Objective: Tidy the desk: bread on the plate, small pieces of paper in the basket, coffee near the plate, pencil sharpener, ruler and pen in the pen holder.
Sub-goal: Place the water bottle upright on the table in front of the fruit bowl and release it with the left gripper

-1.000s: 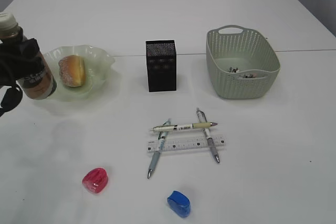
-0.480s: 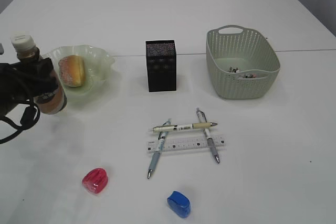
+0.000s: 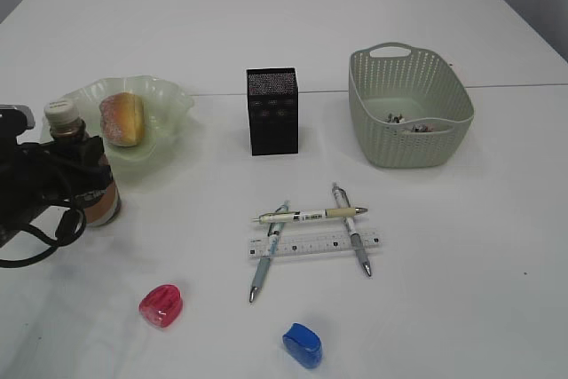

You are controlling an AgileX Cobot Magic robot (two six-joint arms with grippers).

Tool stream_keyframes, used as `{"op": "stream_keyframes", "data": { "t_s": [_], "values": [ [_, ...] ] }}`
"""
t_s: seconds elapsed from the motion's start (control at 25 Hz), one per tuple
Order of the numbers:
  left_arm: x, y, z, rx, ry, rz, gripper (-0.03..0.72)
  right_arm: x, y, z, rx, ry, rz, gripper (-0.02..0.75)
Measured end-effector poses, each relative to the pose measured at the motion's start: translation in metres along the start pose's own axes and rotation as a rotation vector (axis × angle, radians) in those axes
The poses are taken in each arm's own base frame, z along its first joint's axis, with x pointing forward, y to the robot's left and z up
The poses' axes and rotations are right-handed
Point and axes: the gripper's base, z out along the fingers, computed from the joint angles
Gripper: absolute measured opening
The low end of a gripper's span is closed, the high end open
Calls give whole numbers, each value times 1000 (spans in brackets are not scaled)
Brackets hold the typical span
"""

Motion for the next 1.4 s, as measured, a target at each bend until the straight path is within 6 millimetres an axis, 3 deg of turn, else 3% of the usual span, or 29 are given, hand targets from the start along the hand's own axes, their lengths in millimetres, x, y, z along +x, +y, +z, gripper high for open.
{"op": "stream_keyframes", "data": {
  "t_s": [0.48,0.76,1.0,1.4],
  "values": [
    [1,-5,0,53,-2,25,267,0,0,0,0,0,-2,489],
    [1,-7,0,73,-2,34,445,0,0,0,0,0,-2,489],
    [-1,-8,0,83,-11,36,477,0,0,0,0,0,-3,489],
    [-59,-15,-17,107,-205,51,479,0,0,0,0,0,-17,489]
  ]
}}
